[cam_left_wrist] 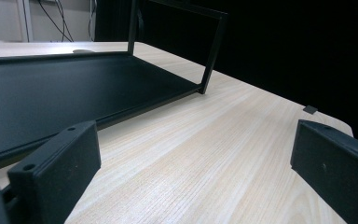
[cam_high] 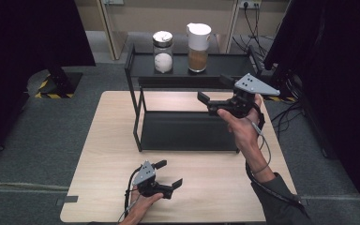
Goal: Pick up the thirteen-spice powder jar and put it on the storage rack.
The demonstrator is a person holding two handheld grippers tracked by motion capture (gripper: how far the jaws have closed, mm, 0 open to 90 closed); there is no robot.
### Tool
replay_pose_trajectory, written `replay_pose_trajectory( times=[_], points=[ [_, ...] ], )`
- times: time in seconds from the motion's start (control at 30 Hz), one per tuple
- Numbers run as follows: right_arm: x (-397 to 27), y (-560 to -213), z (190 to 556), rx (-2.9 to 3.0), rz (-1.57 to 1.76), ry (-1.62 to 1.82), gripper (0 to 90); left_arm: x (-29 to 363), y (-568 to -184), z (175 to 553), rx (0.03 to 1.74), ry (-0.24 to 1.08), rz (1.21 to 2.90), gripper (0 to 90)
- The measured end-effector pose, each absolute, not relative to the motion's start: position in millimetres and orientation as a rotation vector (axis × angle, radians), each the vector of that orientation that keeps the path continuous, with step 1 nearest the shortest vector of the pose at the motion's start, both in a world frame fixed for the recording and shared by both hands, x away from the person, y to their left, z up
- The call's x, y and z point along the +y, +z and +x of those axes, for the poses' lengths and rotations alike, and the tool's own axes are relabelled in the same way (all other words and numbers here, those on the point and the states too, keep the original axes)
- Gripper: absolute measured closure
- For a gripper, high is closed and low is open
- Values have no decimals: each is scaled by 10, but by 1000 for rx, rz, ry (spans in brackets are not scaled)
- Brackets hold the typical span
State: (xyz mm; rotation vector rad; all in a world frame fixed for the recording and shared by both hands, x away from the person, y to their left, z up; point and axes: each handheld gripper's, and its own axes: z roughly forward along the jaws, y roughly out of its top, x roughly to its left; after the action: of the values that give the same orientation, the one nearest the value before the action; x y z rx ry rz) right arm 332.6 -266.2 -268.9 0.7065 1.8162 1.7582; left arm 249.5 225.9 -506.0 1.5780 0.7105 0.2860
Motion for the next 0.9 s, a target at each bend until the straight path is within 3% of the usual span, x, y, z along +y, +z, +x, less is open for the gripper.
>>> replay_pose_trajectory(
  times=[0.9],
  points=[
    [-2823,-3429,2925,1829,683,1754,4,2264,-5062,2494,714,284,1573,9]
  ],
)
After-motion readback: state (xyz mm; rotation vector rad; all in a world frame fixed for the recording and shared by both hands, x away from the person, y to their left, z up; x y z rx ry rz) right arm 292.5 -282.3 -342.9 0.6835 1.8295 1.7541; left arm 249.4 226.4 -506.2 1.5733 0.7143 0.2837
